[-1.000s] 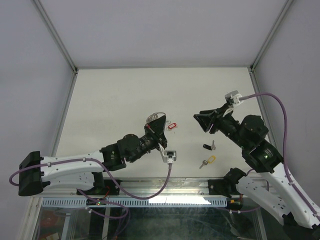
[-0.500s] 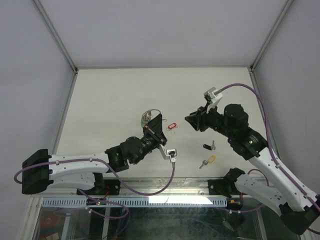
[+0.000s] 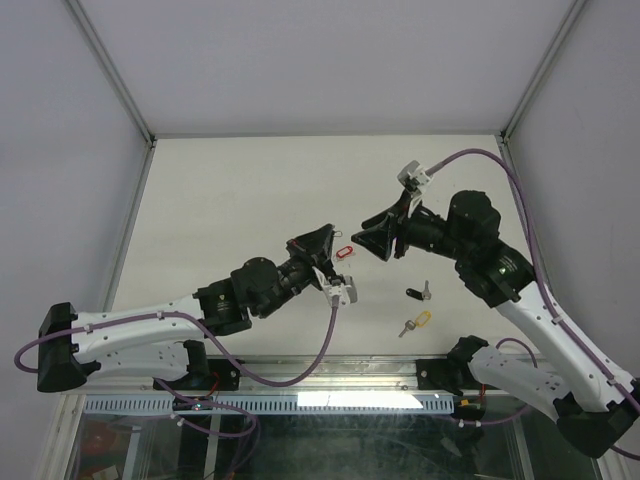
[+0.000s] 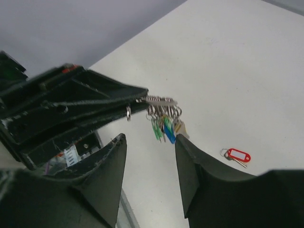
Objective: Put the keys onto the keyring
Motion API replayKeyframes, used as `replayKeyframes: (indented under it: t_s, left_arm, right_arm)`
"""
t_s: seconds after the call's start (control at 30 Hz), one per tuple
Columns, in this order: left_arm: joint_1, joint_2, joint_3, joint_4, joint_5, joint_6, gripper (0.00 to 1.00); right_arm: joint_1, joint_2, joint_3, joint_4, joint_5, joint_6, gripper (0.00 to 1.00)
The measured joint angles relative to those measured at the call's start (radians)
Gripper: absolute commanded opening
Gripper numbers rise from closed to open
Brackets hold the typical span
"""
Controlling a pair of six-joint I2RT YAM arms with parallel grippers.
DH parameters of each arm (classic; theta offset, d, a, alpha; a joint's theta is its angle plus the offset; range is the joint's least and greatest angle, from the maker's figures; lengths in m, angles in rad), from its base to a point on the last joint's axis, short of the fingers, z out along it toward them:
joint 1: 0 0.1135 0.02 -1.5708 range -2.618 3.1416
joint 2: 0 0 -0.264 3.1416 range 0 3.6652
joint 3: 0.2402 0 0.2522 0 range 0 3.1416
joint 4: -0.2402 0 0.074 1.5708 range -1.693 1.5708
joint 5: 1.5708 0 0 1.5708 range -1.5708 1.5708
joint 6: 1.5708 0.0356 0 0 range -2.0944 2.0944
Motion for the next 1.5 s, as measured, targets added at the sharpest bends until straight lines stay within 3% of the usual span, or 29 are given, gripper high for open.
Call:
replayKeyframes:
  t_s: [0.27, 0.47, 0.87, 1.0, 1.5]
  left_arm:
    - [0.000, -0.004, 0.020, -0.070, 0.079, -0.242, 0.00]
    - [0.000, -0.004, 0.060, -0.082, 0.108, -0.338, 0.00]
    - [0.000, 0.027, 0.107, -0.091, 0.124, -0.386, 0.00]
    - [0.000, 0.028, 0.111, -0.104, 0.124, -0.388, 0.00]
    - [0.000, 0.028, 0.115, -0.113, 0.124, -0.387, 0.00]
  right_arm:
    - [0.000, 0.039, 0.182, -0.105, 0.024, 0.101, 0.50]
    - [0.000, 0.049, 0.253, -0.202, 0.028, 0.147, 0.50]
    - [0.000, 0.122, 0.292, -0.331, -0.055, 0.174, 0.40]
    - [0.000, 0.124, 0.292, -0.332, -0.074, 0.175, 0.35]
    - [0.000, 0.155, 0.291, -0.297, -0.105, 0.188, 0.29]
